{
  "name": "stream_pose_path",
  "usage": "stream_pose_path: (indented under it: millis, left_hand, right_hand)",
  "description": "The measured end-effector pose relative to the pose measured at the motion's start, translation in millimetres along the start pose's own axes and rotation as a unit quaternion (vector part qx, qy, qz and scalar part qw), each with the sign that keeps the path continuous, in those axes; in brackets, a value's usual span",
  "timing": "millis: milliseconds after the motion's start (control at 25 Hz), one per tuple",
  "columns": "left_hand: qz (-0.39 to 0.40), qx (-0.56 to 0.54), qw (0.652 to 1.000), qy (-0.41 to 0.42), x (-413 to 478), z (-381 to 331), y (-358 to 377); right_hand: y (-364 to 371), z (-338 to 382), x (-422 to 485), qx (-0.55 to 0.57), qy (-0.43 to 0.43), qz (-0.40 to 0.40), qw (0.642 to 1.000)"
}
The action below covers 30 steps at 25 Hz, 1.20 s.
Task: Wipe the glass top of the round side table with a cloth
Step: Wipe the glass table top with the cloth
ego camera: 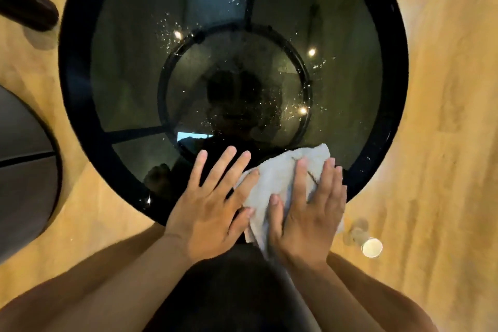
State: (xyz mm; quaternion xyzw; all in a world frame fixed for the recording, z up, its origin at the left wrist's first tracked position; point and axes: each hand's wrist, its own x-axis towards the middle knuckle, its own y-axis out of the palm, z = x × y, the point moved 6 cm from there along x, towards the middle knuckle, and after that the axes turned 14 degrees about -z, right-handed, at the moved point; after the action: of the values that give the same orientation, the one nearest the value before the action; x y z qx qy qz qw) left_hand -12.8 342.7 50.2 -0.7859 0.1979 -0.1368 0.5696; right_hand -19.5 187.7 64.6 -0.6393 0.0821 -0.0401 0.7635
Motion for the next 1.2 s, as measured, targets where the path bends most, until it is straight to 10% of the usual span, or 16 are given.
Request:
stream_pose_path:
  millis: [440,1200]
  left_hand:
    - [-0.091,0.034,0.995,0.012,-3.5,-6.6,5.0]
    - [-0.085,0.081,0.992,-0.054,23.5,-14.3,3.8]
  right_hand:
    - [6.2,-5.5,-1.1,0.014,-0.033,-0.121,0.992]
    - [5.2,-31.5,130.4,-0.083,-0.088,-0.047,0.992]
